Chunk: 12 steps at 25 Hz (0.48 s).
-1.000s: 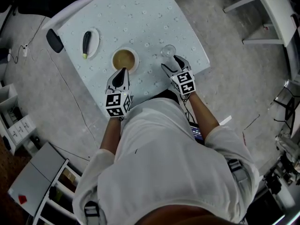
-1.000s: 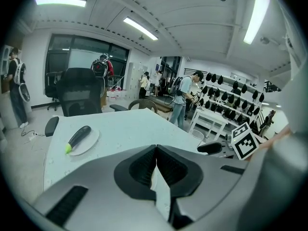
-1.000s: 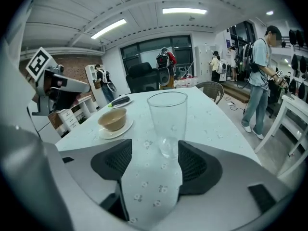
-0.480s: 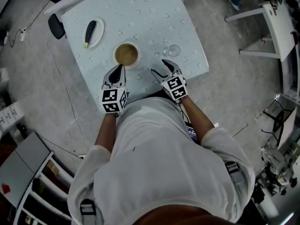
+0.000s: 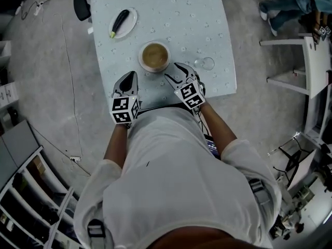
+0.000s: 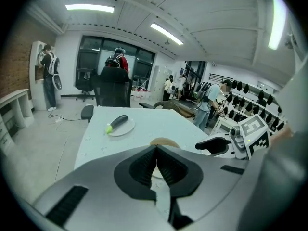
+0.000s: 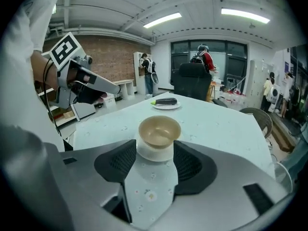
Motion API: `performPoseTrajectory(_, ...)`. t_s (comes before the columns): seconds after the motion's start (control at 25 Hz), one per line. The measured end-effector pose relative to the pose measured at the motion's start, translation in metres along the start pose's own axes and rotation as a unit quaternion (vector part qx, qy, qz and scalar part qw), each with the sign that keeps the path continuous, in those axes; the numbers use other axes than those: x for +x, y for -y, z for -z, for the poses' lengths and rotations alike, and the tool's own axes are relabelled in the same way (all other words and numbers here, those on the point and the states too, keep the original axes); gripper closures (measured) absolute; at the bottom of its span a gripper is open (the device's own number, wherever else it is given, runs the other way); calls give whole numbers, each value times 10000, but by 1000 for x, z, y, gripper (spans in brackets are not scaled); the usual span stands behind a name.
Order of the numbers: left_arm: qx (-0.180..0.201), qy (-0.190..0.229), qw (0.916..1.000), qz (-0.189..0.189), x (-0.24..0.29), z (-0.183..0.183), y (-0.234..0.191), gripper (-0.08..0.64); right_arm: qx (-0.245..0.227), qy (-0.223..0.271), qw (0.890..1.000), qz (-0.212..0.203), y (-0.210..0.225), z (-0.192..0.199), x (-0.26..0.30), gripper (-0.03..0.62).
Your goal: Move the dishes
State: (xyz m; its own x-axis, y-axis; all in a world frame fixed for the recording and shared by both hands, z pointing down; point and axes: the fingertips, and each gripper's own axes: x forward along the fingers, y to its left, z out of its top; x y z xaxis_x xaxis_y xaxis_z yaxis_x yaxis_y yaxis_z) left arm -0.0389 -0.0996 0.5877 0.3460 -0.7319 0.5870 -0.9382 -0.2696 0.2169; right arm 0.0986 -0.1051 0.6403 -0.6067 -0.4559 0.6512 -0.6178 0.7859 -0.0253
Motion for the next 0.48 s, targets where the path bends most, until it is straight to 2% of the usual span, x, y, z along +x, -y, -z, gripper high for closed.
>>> performPoseTrajectory(0.24,-335,87,9985,-414,-20,9,-25,541,-870,-238,9952,-380,-20,-15,22,364)
performPoseTrajectory(0.48,-631,186,9949,-770,-38,21,-43,541,-1954,-649,9771,-535,-32,-14,44,390)
